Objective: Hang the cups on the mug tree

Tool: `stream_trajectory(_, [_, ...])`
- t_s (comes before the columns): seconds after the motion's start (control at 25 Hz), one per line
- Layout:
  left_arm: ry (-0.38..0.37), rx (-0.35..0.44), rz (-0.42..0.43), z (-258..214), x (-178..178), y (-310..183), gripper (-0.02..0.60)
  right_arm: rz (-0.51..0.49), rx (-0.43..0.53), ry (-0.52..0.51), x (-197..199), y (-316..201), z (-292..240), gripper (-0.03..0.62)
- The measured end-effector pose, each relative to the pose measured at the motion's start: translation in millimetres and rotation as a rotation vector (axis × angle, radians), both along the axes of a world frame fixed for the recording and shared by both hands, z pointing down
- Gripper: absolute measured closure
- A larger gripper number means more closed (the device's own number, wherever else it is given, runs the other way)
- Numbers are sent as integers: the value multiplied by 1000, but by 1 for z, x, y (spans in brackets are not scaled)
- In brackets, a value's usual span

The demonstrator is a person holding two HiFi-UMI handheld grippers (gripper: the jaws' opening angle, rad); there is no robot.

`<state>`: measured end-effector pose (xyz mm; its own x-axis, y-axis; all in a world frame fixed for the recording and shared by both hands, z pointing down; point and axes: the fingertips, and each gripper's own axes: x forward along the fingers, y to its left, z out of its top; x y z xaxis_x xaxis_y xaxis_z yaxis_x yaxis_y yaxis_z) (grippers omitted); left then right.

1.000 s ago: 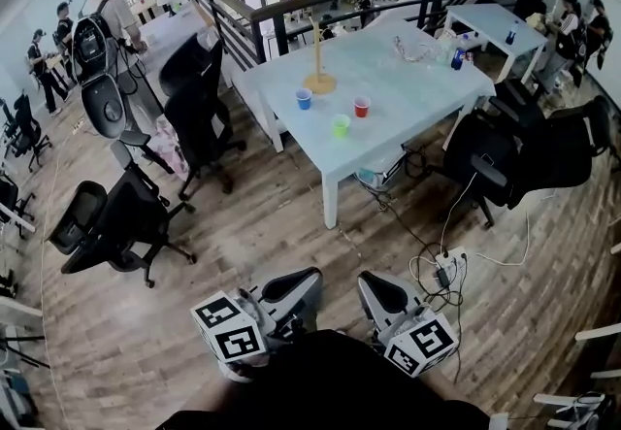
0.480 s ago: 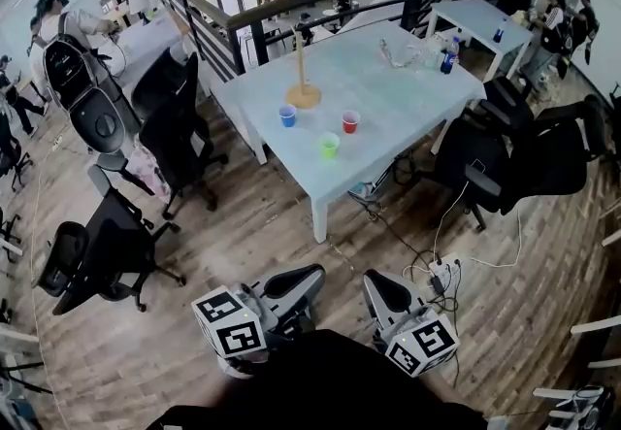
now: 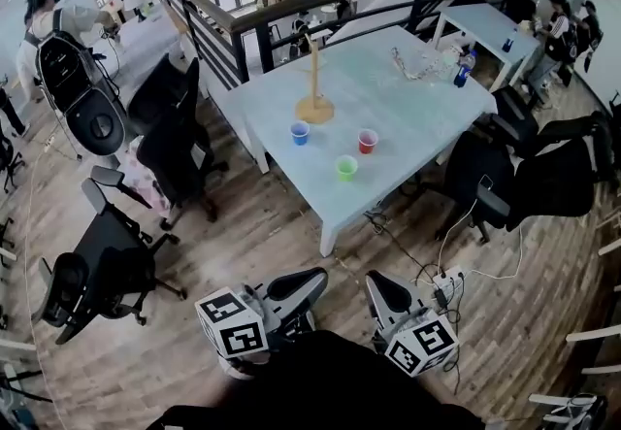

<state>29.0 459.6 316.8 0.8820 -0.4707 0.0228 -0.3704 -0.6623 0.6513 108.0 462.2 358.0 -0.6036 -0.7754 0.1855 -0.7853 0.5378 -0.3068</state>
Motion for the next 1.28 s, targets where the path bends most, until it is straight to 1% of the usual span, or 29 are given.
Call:
stream_trajectory(0.24, [36,-13,-12,4,-40,-46,554,-13,-16,38,-40,-44,3,551])
stream_trajectory(0.36, [58,-23,-19,8,-53,-62,554,-7,-22,49,-50,-58,5,551])
stream_trajectory(0.48, [74,-41,-26,12,-58,-76,554,6,-47,52,-50,-73,8,551])
stream_trajectory(0.6, [76,-67,-23,17,-54,-94,554,-17,-72,50,-51,-91,15,551])
stream_trajectory(0.72, [58,-65,-47,22,-56,-120,554,-36,-88,31,-50,-119,25,551])
stream_trajectory(0.92, [37,-48,-168,23,-64,-180,554,-94,-84,-24,-43,-187,29,551])
stream_trajectory(1.0, [21,-39,-193,20,-57,-202,554,-105,-65,-48,-34,-216,24,551])
stream_trajectory(1.12, [-40,-10,-203,17,-37,-232,554,-111,-54,-58,-14,-253,25,551])
stream_trajectory(1.2, [-81,-2,-215,19,-27,-251,554,-113,-67,-56,0,-274,33,551])
stream_trajectory(1.28, [-108,-7,-229,22,-19,-267,554,-114,-95,-58,13,-292,43,551])
